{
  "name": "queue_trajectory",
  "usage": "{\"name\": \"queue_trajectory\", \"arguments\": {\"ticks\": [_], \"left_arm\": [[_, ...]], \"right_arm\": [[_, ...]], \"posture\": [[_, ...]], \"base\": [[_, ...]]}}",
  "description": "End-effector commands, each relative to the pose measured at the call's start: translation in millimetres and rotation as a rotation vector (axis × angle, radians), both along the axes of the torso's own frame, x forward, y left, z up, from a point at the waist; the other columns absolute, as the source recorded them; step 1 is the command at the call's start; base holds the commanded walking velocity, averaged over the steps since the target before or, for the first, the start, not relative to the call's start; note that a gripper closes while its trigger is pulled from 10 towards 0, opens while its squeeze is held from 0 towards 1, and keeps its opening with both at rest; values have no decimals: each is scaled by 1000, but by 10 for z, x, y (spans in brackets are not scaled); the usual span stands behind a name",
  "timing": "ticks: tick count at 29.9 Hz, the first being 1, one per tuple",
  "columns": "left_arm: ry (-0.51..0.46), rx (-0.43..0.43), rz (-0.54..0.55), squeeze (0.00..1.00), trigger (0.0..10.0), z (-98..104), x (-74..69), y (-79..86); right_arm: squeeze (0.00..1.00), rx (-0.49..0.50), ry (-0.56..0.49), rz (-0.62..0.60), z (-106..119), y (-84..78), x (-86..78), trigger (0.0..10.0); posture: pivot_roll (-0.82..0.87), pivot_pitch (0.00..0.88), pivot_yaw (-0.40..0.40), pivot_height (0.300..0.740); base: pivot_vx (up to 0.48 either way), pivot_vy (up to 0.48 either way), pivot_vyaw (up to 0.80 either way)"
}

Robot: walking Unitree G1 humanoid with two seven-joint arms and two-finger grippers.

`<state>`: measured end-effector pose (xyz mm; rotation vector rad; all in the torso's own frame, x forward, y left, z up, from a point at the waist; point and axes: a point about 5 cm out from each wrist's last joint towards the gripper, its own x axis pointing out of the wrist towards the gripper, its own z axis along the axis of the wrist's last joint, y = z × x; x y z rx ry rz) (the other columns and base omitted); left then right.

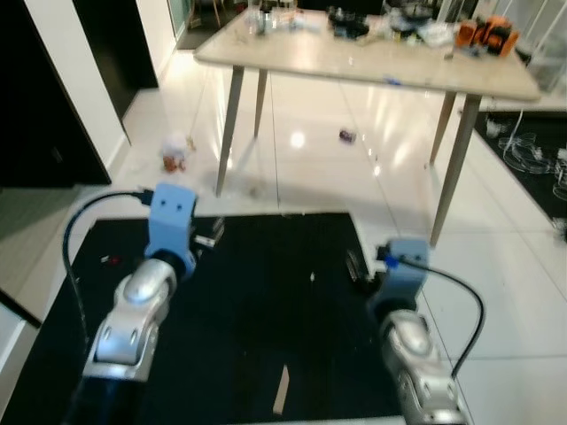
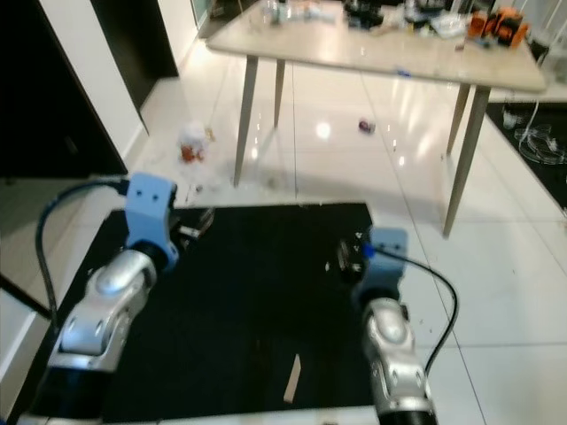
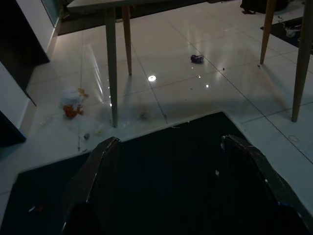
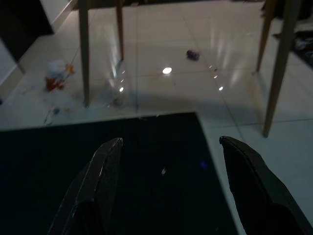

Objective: Picking trash to rubbish bin

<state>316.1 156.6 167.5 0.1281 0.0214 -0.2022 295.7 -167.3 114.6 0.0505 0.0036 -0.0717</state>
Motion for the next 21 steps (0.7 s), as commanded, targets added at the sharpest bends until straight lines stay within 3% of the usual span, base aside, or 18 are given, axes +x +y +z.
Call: {"name": "queue_trajectory", "arguments": {"ticks": [1, 3, 10, 21], "left_arm": [[25, 6, 13, 35, 10000, -62, -14, 44], [25, 5, 12, 39, 10000, -62, -16, 40], [30, 2, 13, 39, 10000, -72, -25, 36], [29, 1, 10, 47, 10000, -73, -25, 23]], "right_arm": [[0, 6, 22, 16, -39, 62, -24, 10000], [0, -3, 17, 22, -30, 63, -28, 10000], [0, -21, 18, 43, -29, 84, -34, 10000], [0, 0, 13, 33, -25, 74, -32, 10000]], "posture": [[-13, 138, 32, 740], [-13, 141, 32, 740], [-15, 148, 28, 740], [-12, 146, 28, 740]], "base": [[326, 0, 0], [324, 0, 0], [322, 0, 763], [320, 0, 0]]}}
